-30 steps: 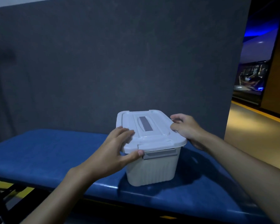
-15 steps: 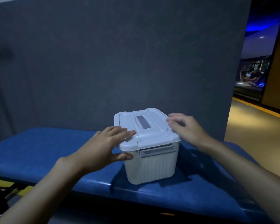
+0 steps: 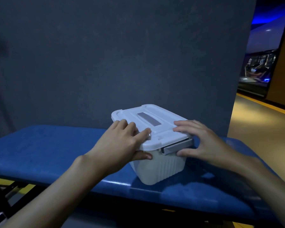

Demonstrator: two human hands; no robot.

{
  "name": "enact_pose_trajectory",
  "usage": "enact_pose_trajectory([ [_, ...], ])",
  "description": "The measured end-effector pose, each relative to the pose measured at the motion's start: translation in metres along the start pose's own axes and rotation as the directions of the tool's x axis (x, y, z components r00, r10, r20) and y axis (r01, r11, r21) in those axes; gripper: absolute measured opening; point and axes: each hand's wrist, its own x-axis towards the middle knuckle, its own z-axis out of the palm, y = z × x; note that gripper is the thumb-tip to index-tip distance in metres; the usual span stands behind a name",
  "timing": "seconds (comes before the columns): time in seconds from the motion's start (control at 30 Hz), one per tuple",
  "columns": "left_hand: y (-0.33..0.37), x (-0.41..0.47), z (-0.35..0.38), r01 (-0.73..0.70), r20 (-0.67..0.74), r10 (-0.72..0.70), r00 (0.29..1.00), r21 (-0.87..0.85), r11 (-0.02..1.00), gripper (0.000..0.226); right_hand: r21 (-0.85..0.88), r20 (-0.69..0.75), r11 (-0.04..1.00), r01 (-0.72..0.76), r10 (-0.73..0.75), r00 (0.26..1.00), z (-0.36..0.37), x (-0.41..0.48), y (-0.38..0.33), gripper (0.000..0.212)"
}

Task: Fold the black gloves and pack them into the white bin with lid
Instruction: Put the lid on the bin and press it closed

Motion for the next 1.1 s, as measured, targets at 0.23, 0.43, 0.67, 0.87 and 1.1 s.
enact_pose_trajectory([
  [0.23,0.022,0.015,-0.001,0.125,0.039,-0.119,0.992,-0.224,0.967,0.073,0.264,0.010,0.958,-0.113,0.114,0.993,-0.010,0.001,0.009,0.052],
  [0.43,0.037,0.021,0.019,0.255,-0.041,-0.291,0.956,-0.374,0.892,0.068,0.293,0.001,0.948,-0.125,0.130,0.992,-0.011,0.007,0.013,0.037],
  [0.67,0.067,0.041,0.017,0.339,0.041,-0.343,0.938,-0.301,0.891,0.063,0.116,-0.180,0.971,-0.208,0.226,0.957,-0.019,0.001,0.031,0.036],
  [0.87,0.059,0.047,0.010,0.282,0.109,-0.281,0.954,-0.654,0.702,0.043,0.300,-0.302,0.909,-0.288,0.377,0.876,0.007,-0.014,-0.001,0.024],
  [1.1,-0.025,0.020,0.036,0.298,0.240,-0.209,0.948,-0.441,0.846,0.070,0.227,-0.206,0.921,-0.317,0.363,0.909,0.023,-0.011,-0.020,0.031],
])
